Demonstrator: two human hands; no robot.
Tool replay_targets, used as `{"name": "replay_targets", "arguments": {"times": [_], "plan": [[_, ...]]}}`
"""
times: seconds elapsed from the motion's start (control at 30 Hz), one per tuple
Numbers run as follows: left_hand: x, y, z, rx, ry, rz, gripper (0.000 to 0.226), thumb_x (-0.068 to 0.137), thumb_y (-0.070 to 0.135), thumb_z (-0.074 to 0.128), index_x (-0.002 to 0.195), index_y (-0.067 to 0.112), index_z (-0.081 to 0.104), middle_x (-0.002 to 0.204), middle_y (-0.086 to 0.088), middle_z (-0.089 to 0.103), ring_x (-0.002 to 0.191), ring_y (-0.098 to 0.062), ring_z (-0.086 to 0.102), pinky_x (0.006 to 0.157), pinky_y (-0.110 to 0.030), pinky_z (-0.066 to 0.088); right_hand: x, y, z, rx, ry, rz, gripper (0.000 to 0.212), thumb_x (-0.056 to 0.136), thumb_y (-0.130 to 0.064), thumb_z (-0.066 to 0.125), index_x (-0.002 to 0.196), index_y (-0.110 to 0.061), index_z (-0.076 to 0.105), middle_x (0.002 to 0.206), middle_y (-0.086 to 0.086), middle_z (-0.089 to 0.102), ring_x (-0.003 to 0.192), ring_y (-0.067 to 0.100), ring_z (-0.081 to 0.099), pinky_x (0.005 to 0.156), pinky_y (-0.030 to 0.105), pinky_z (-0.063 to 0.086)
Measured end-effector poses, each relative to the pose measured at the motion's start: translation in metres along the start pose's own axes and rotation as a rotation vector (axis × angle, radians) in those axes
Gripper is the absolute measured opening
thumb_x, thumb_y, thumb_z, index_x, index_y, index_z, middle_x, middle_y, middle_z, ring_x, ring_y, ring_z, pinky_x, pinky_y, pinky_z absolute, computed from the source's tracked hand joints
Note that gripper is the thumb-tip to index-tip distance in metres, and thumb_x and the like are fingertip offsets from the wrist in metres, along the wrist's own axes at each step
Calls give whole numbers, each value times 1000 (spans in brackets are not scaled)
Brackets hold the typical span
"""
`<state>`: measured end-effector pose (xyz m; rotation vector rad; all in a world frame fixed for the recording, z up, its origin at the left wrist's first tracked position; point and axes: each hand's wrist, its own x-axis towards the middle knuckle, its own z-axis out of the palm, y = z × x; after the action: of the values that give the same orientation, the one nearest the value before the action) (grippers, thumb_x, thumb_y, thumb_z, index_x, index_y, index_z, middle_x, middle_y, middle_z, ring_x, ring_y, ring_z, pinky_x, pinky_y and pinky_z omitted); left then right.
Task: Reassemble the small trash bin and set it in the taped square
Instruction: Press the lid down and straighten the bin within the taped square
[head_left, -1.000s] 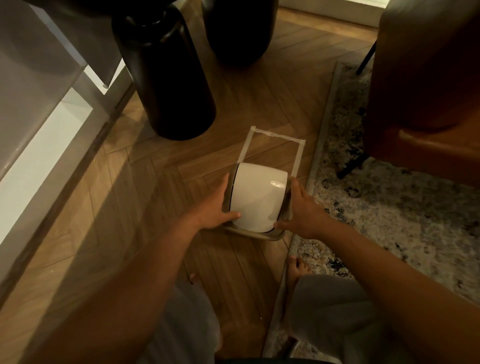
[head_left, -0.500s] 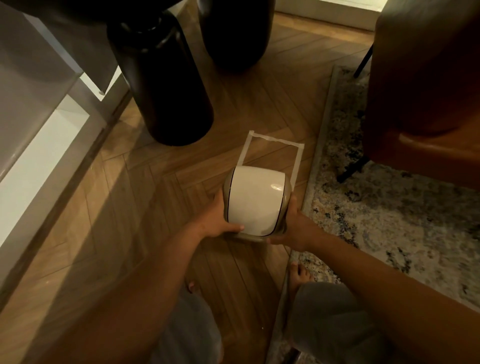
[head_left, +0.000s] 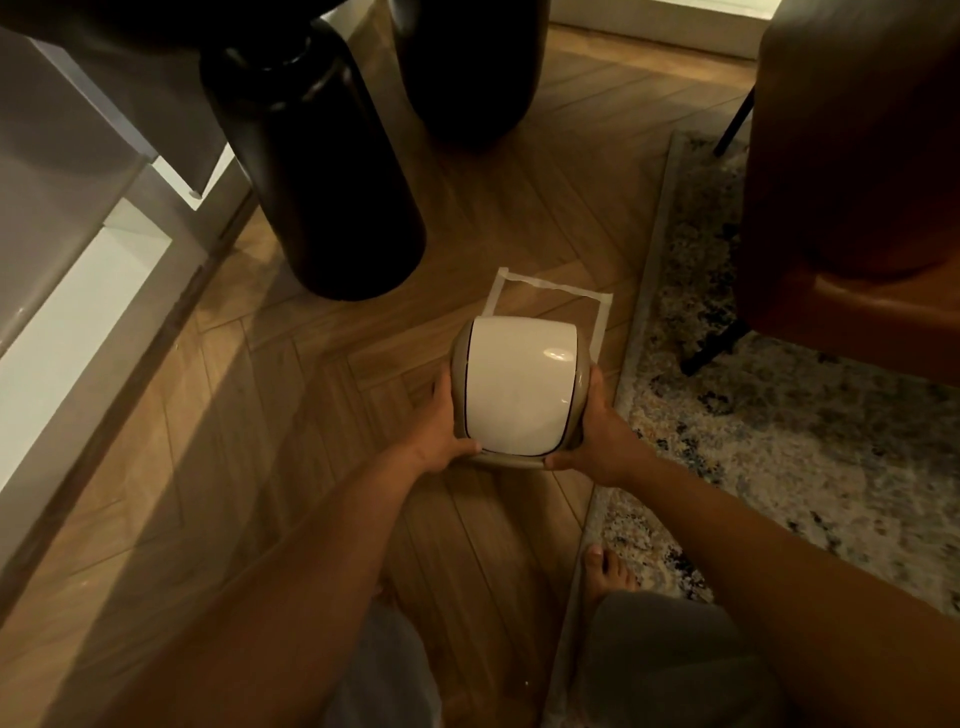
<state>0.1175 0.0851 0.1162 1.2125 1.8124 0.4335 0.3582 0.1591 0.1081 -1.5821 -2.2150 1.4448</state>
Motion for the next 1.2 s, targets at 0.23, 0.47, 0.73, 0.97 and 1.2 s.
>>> {"name": "replay_targets", "arguments": {"times": [0.23,0.47,0.73,0.97,1.2], "plan": [[21,9,-3,-14,18,49,129,69,20,88,155,34,-7,157,-5,30,143,-27,31,114,-48,31,18,17,-26,95,-84,-55,146,62,-19,97,158,-27,-13,148,-7,39,136,14,40,94,5,40],[47,22,4,7,54,75,131,67,22,90,156,30,-5,159,-5,28,144,-26,28,116,-45,26,18,31,-27,108,48,-44,123,67,-27,93,159,-29,12,151,-5,46,138,15,44,111,45,42],[64,24,3,-5,82,103,124,65,21,91,156,23,7,155,-6,34,141,-24,34,113,-47,33,24,35,-16,83,121,-61,117,75,-31,88,159,-26,7,152,-1,47,135,22,48,106,45,45],[85,22,4,-55,108,177,125,62,21,93,155,31,11,153,0,38,139,-17,35,112,-39,33,37,40,-25,98,171,-127,109,78,-26,86,158,-25,12,149,-4,49,133,13,48,108,42,45],[103,16,12,-116,189,138,106,64,22,92,150,19,30,148,-3,45,134,-17,41,102,-24,30,48,44,-29,186,159,-157,109,84,-28,79,161,-28,1,158,-3,38,143,13,39,113,47,40]]}}
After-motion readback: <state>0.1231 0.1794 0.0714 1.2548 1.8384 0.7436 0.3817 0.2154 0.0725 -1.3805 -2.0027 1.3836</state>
